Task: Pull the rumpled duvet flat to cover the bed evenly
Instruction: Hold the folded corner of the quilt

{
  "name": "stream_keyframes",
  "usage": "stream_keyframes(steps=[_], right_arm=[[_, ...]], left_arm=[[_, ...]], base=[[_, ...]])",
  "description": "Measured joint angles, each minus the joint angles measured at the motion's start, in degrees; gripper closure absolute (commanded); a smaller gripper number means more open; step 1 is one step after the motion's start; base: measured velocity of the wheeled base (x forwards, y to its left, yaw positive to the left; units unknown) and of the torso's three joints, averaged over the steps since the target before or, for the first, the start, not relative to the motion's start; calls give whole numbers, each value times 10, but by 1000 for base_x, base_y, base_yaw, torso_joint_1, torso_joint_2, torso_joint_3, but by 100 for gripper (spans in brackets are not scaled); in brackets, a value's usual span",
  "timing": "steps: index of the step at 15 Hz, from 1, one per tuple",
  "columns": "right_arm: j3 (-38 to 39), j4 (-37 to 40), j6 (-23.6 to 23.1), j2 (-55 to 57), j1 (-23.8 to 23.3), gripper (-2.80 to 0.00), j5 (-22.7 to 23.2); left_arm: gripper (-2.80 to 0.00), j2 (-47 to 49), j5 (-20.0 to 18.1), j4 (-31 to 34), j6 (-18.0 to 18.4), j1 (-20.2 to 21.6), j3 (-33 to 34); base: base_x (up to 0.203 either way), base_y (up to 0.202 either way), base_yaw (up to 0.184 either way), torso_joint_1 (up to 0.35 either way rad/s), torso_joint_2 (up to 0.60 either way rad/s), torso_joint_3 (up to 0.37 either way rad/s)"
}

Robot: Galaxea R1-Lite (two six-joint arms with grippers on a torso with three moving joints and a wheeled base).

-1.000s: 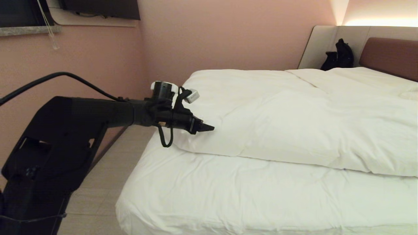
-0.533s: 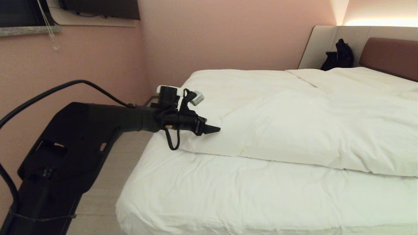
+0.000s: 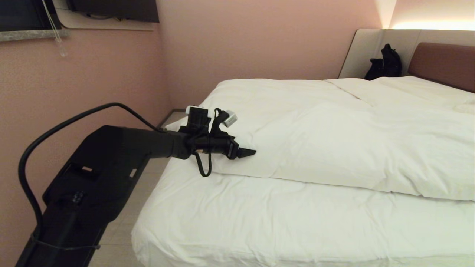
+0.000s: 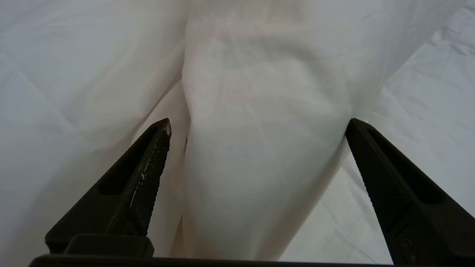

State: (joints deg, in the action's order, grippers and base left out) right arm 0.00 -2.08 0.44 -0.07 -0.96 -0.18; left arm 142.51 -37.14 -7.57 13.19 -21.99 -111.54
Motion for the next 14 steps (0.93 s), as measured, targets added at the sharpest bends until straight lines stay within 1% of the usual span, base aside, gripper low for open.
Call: stream_keyframes(steps=[6,14], right_arm=[[0,0,0,0,0,0,0],[0,0,0,0,0,0,0]], left_arm=[[-280,22,1,-21,0,-14,-1],[-280,36,2,-23,-4,-15,-1]], base=[[0,0,0,0,0,0],[0,0,0,0,0,0]])
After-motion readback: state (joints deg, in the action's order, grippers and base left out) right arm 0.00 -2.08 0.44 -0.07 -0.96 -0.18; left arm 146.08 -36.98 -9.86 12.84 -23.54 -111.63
